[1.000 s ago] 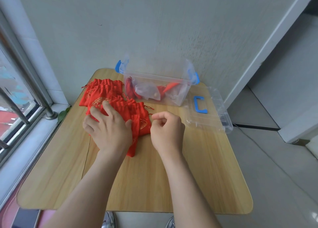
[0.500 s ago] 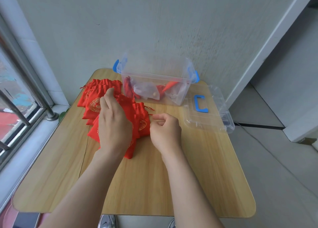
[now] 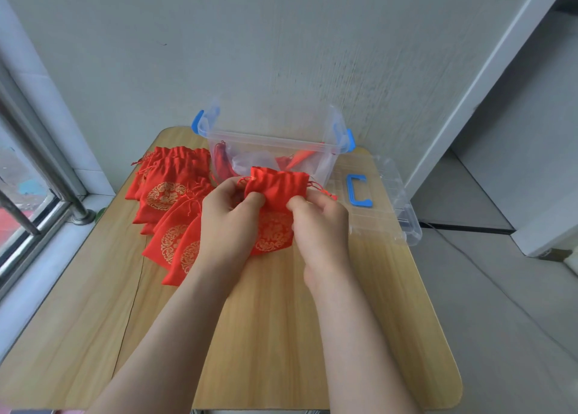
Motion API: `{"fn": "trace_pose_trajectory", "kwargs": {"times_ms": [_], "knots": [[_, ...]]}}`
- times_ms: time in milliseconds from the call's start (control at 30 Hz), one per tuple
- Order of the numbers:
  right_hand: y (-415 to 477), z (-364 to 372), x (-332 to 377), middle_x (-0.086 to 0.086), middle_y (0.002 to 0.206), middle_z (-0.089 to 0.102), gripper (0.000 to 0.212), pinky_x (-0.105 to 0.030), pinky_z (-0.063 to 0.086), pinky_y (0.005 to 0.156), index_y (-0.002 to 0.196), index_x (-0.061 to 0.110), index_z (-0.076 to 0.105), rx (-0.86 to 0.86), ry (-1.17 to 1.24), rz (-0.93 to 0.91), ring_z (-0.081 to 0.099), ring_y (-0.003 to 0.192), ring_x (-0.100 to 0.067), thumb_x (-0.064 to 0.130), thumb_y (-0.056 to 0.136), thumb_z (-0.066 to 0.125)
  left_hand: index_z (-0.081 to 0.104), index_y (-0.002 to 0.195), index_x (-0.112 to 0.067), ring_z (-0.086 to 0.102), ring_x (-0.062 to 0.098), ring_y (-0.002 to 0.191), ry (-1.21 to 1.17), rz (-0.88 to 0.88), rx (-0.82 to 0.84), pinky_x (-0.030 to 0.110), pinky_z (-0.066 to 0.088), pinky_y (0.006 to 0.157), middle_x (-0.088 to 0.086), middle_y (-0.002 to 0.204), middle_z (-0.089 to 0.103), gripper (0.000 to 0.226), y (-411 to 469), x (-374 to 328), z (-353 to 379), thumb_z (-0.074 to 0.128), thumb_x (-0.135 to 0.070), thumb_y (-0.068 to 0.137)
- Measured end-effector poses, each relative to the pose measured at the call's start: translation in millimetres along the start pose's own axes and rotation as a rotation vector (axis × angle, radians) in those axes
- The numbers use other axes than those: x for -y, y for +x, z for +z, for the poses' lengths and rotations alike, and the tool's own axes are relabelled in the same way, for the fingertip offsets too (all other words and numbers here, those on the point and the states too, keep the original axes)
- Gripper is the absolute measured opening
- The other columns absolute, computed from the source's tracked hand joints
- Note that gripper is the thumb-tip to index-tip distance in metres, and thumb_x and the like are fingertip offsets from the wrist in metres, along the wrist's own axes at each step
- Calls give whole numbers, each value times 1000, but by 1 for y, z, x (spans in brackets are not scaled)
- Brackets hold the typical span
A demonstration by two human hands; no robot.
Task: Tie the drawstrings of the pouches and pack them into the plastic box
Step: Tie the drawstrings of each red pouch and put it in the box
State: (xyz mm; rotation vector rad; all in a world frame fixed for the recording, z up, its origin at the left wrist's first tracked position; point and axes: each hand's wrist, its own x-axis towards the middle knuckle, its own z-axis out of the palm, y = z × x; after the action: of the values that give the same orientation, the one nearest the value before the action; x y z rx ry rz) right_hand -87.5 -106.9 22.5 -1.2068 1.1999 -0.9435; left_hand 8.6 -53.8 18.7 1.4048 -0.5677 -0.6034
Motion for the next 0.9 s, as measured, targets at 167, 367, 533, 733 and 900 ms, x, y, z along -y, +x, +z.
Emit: {"fn": "trace_pose_trajectory", "kwargs": {"times_ms": [167, 367, 533, 733, 900], "knots": [[4, -10, 11, 0, 70, 71, 18, -30, 49, 56, 85, 16, 73, 22, 232, 44, 64, 61, -17, 13, 99, 63, 74, 99, -9, 68, 25, 80, -82, -111, 48, 55, 60, 84, 12, 87, 76, 11, 5, 5, 13, 68, -2, 94], [11, -23, 16, 10, 57, 66, 16, -32, 52, 58, 85, 17, 66, -56, 307, 59, 69, 65, -20, 10, 99, 61, 75, 90, -12, 65, 17, 71, -115, -112, 9, 39, 56, 75, 3, 76, 71, 25, 11, 4, 21, 53, -9, 102], [11, -28, 18, 9, 65, 69, 10, -30, 52, 55, 95, 16, 67, -45, 327, 65, 72, 65, -21, 11, 100, 60, 78, 96, -13, 67, 23, 81, -44, -31, 20, 61, 59, 93, 14, 88, 76, 26, 11, 12, 24, 56, -23, 105], [9, -29, 16, 0, 89, 76, 17, -28, 58, 61, 114, 18, 74, -32, 374, 33, 76, 70, -19, 12, 106, 60, 78, 93, -19, 61, 8, 73, 20, 67, -102, 36, 53, 72, -7, 78, 72, 28, 6, 10, 22, 55, -24, 108], [9, -29, 14, -6, 102, 78, 14, -28, 62, 71, 115, 11, 74, -40, 403, 5, 79, 79, -20, 11, 106, 64, 80, 100, -23, 67, -3, 81, -4, 91, -133, 24, 57, 79, -16, 84, 77, 27, 1, 5, 21, 55, -20, 109]]}}
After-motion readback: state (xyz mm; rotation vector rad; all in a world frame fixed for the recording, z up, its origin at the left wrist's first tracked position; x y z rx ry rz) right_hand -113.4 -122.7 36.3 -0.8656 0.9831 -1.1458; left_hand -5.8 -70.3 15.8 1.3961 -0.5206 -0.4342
